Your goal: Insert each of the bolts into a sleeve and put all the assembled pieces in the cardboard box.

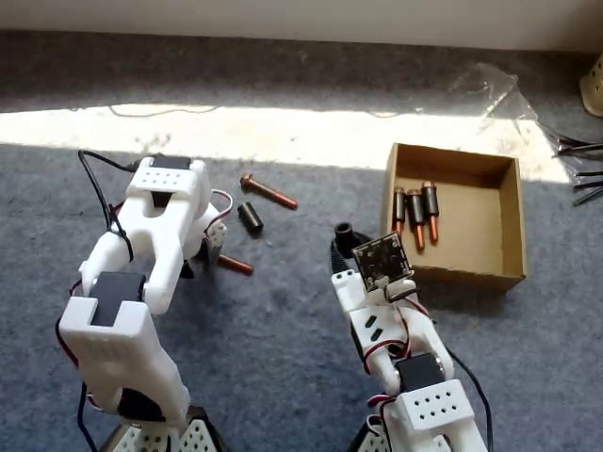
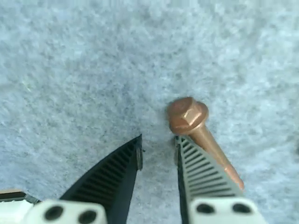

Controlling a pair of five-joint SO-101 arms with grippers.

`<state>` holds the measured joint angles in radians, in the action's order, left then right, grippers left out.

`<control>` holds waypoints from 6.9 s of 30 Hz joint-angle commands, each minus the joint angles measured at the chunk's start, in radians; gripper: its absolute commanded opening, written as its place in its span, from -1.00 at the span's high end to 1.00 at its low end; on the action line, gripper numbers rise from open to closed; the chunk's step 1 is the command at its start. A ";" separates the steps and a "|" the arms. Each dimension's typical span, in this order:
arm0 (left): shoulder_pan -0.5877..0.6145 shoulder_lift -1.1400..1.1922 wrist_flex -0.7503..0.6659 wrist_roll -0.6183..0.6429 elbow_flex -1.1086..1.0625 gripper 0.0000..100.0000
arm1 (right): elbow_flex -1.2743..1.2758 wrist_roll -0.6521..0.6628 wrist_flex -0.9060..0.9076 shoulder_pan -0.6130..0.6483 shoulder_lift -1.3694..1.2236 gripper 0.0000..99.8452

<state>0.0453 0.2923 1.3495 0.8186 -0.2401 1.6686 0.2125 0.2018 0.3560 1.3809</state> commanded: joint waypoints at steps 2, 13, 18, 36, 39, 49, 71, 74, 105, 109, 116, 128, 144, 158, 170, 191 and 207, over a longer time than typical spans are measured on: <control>0.008 -0.064 0.000 0.009 0.094 0.75 | 0.013 0.012 -0.033 -0.010 0.013 0.99; -0.002 -0.064 0.057 0.011 0.165 0.75 | 0.013 0.012 -0.033 -0.008 0.013 0.99; -0.042 -0.064 0.051 0.011 0.165 0.75 | 0.013 0.012 -0.033 -0.008 0.013 0.99; -0.050 -0.054 -0.121 0.012 0.053 0.75 | 0.013 0.012 -0.033 -0.008 0.013 0.99; -0.051 -0.053 -0.123 0.012 0.047 0.75 | 0.013 0.012 -0.033 -0.008 0.013 0.99; -0.051 -0.010 -0.135 0.012 0.056 0.75 | 0.013 0.012 -0.033 -0.008 0.013 0.99; -0.053 0.031 -0.158 0.003 0.081 0.99 | 0.013 0.012 -0.033 -0.008 0.013 0.99; -0.053 0.031 -0.150 0.003 0.116 0.99 | 0.013 0.012 -0.033 -0.008 0.013 0.99; -0.219 0.030 0.391 -0.990 0.697 0.99 | 0.021 0.012 -0.028 0.045 0.012 0.99; -0.239 0.018 0.399 -1.033 0.722 0.99 | 0.053 0.012 -0.033 0.065 0.012 0.99; -0.245 -0.240 0.399 -1.033 0.705 0.99 | 0.053 0.012 -0.033 0.070 0.012 0.99; -0.243 -0.602 0.397 -1.036 0.515 0.99 | 0.061 0.006 -0.033 0.156 0.012 0.99; -0.236 -1.234 0.044 -1.039 -0.070 0.99 | 0.053 0.006 -0.033 0.171 0.012 0.99; -0.236 -1.609 -0.439 -1.031 -0.615 0.99 | 0.051 -0.066 -0.133 0.278 0.013 0.99; -0.234 -1.662 -0.477 -0.838 -0.659 0.99 | 0.053 -0.170 -0.303 0.286 0.013 0.99; -0.165 -1.667 -0.585 -0.706 -0.725 0.99 | 0.131 -0.164 0.038 0.343 0.449 0.99; -0.344 -1.928 -0.864 -0.707 -0.880 0.99 | 0.131 -0.163 0.051 0.348 0.446 0.99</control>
<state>-0.2616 -1.6180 0.6345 0.1066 -1.0917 1.6717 0.0545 0.2662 0.6935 1.8059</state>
